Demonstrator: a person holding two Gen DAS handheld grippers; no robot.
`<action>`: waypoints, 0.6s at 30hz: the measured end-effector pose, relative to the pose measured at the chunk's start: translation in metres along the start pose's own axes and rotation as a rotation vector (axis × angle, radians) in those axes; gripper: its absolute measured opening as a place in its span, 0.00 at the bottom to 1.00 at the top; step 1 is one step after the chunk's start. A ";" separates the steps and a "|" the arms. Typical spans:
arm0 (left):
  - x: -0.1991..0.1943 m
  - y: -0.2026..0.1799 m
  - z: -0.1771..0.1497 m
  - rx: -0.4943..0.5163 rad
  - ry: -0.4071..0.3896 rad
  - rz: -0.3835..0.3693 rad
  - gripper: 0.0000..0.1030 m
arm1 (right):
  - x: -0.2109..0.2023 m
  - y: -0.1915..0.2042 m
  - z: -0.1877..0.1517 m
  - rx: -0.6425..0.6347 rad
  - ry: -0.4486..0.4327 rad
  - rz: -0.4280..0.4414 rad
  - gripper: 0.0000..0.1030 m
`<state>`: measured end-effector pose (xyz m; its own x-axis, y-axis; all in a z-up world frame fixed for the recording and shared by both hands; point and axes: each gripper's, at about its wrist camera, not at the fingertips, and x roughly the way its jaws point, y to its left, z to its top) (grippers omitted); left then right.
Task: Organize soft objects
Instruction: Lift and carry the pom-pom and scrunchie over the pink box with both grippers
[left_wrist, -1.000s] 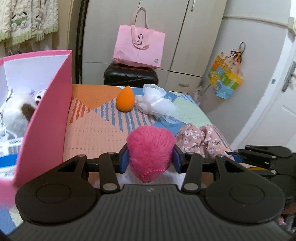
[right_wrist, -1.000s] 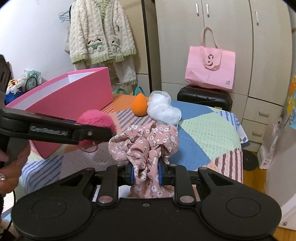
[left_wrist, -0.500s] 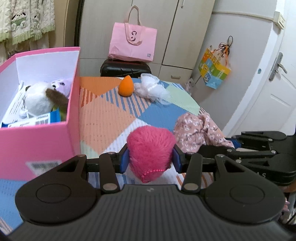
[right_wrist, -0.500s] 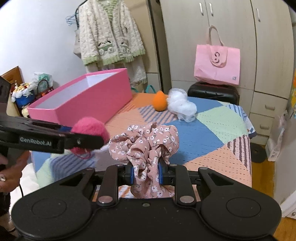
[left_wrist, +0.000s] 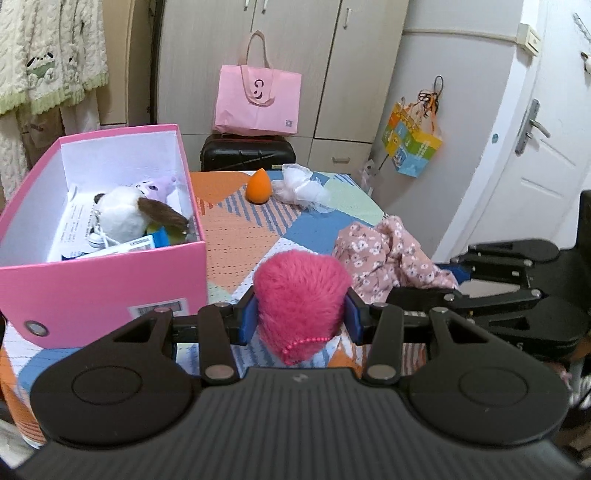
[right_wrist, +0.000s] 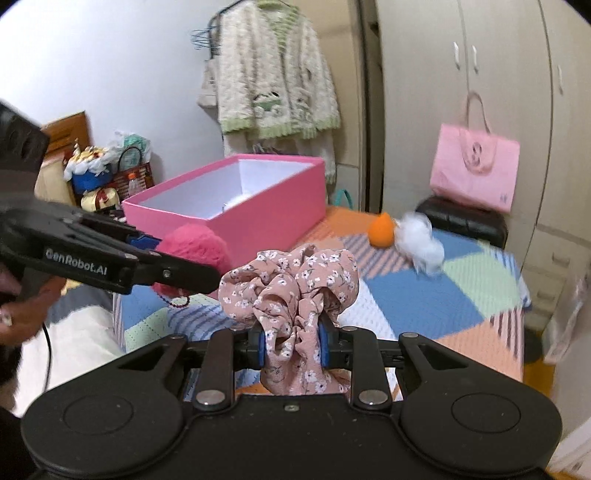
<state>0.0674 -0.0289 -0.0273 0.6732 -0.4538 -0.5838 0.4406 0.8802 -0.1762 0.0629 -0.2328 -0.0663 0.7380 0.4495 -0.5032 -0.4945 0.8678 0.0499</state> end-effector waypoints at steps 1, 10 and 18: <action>-0.003 0.002 0.000 0.005 0.007 -0.003 0.44 | -0.001 0.003 0.002 -0.017 0.001 -0.003 0.29; -0.034 0.021 0.000 0.039 0.080 -0.026 0.44 | -0.004 0.020 0.021 -0.062 0.036 0.092 0.29; -0.064 0.027 0.006 0.090 0.024 -0.003 0.44 | -0.003 0.042 0.042 -0.093 0.013 0.196 0.29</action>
<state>0.0397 0.0228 0.0103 0.6574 -0.4524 -0.6026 0.4953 0.8621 -0.1068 0.0591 -0.1890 -0.0258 0.6183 0.6041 -0.5027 -0.6685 0.7406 0.0678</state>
